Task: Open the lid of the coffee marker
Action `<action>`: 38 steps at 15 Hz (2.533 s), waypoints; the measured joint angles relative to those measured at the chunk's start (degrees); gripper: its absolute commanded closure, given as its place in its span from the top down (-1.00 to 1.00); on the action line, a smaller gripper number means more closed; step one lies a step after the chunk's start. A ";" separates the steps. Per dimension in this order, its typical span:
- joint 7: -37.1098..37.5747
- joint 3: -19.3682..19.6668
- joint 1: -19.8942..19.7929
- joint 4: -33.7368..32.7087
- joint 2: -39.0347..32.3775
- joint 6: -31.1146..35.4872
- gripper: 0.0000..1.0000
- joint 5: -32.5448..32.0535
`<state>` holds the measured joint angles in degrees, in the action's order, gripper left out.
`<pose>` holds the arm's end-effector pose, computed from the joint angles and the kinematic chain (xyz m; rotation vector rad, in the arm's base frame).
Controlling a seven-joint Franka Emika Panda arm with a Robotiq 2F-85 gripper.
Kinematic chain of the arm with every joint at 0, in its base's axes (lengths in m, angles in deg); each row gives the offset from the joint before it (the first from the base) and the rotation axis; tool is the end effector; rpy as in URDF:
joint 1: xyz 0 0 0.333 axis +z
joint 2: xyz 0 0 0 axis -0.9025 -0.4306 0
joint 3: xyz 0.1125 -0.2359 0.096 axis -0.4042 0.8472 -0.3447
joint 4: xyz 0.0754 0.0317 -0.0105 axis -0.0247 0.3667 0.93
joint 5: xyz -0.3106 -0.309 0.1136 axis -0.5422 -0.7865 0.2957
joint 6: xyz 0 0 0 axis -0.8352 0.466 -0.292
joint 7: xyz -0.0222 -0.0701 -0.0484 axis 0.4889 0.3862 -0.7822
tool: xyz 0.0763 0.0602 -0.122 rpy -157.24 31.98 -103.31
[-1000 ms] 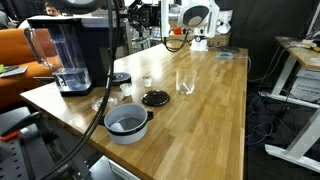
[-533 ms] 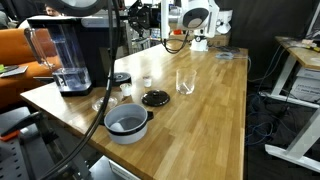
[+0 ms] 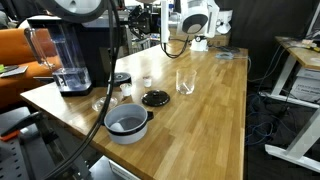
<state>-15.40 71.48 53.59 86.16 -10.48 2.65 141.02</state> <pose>0.6614 0.0637 0.1887 -1.5220 -0.5289 0.8131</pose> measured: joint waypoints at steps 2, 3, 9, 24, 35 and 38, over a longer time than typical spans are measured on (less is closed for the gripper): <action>1.19 0.01 -0.04 -0.10 -0.29 0.00 -1.00 -0.03; 1.93 0.01 -0.10 -0.32 -0.31 0.00 -1.00 -0.03; 5.39 -0.10 -0.52 -3.35 -0.38 0.00 -1.00 -0.79; 5.40 -1.41 0.81 -4.85 -1.65 0.00 -0.98 -3.66; 5.40 -1.64 0.80 -4.86 -1.78 0.00 -1.00 -3.66; 5.40 -1.68 0.60 -5.03 -2.04 0.00 -1.00 -3.82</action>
<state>-9.99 69.80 54.19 81.13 -12.52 2.64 137.20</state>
